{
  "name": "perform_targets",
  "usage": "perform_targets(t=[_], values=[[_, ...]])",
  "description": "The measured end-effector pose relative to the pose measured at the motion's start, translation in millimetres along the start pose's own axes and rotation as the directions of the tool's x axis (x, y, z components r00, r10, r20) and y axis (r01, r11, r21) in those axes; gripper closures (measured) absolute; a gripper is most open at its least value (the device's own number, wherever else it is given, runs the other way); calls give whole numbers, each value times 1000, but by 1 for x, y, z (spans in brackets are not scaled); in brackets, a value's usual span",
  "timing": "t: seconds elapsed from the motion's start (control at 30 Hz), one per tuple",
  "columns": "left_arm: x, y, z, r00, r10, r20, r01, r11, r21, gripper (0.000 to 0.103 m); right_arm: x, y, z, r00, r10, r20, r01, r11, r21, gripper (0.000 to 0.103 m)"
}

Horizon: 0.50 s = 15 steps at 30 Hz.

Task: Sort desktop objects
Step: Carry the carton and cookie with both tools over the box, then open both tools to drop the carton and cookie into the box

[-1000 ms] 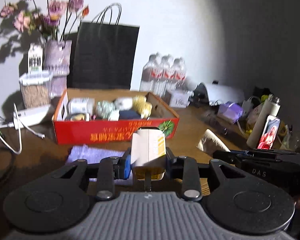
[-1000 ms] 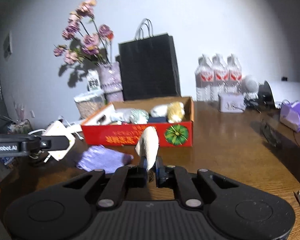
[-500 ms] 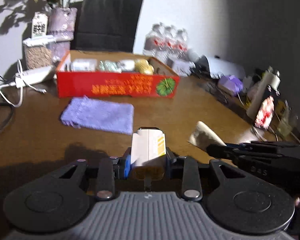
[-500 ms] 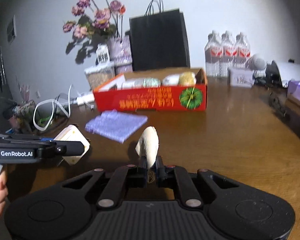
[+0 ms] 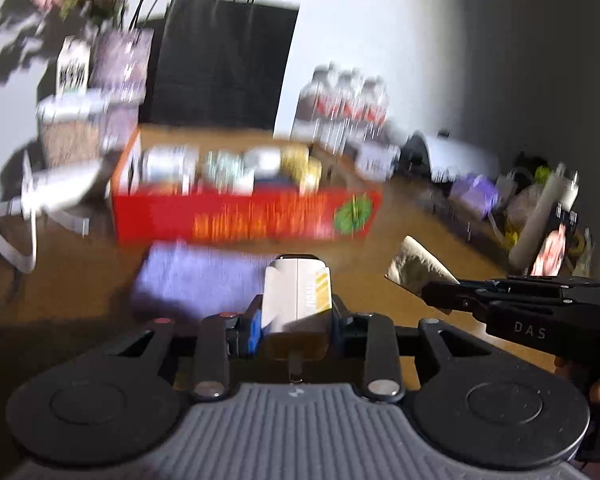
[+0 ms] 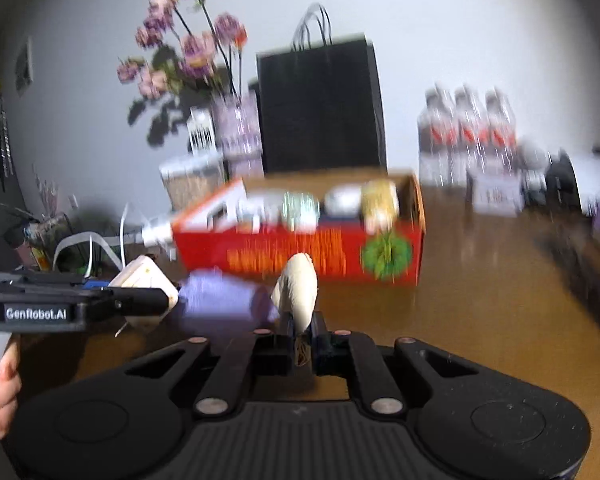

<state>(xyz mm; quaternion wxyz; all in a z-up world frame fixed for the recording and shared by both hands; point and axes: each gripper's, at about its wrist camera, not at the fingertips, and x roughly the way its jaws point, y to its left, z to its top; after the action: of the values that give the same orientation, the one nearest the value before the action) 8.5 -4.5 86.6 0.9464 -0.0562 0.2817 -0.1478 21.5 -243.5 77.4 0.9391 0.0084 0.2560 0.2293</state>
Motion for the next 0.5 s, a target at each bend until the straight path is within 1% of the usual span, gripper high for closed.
perform_targets(t=[0.03,0.1,0.17,0.2,0.23,0.33,0.37,0.4,0.47,0.5], values=[[1,4,14,1000,-3,25,3,1000,11,71,3,-1,13,1000,9,16,-8,1000,-19,96],[8,14,43,997,12,74,-15,999,45,71,16,-6,40,998,35,42,-33,999,-43,96],[22,27,72,995,26,100,-31,998,50,71,41,-14,68,998,49,26,-48,999,-26,96],[32,35,85,995,20,97,-24,999,36,71,55,-18,80,999,47,11,-47,999,-20,96],[45,44,96,997,14,82,-15,1000,12,71,71,-20,91,999,39,0,-39,999,-15,96],[89,68,122,1000,13,12,-12,997,-73,71,129,-32,115,996,7,-92,-4,999,34,96],[108,76,128,999,30,-14,-32,994,-104,71,147,-38,118,992,1,-129,6,998,58,95],[124,81,132,998,41,-42,-45,993,-109,71,167,-44,121,985,2,-172,11,997,79,95],[155,92,136,994,62,-89,-74,988,-138,71,201,-60,120,973,4,-232,24,993,115,95],[170,96,137,991,67,-113,-81,988,-128,71,215,-66,118,965,6,-264,31,990,136,94]])
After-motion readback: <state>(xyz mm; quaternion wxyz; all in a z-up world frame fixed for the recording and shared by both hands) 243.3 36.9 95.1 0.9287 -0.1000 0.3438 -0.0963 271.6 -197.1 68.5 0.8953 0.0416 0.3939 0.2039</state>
